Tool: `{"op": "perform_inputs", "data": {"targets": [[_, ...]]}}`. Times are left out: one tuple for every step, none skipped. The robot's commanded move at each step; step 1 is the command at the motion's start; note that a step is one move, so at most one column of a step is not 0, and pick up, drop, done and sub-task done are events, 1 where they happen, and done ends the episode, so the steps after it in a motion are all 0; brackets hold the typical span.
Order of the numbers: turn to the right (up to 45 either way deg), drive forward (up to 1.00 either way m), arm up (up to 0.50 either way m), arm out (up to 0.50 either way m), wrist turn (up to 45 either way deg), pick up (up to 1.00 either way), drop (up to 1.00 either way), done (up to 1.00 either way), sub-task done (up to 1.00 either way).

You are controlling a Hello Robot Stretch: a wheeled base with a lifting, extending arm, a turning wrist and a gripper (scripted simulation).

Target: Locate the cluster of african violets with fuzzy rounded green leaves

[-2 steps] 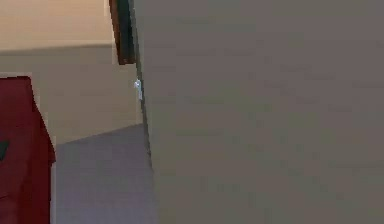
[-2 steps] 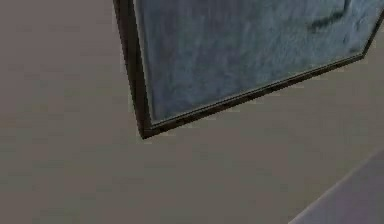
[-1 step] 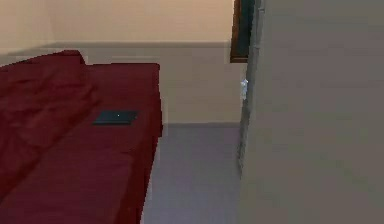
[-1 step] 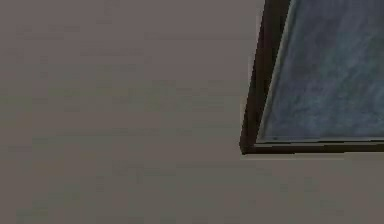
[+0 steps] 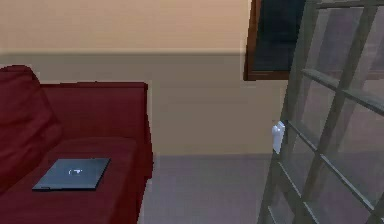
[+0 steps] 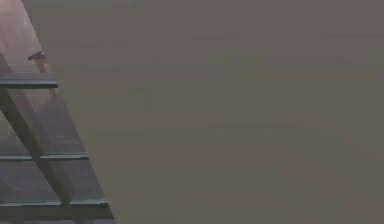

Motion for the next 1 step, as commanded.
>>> {"op": "perform_inputs", "data": {"targets": [[3.0,0.0,0.0,0.0,0.0,0.0,0.0,0.0,0.0]]}}
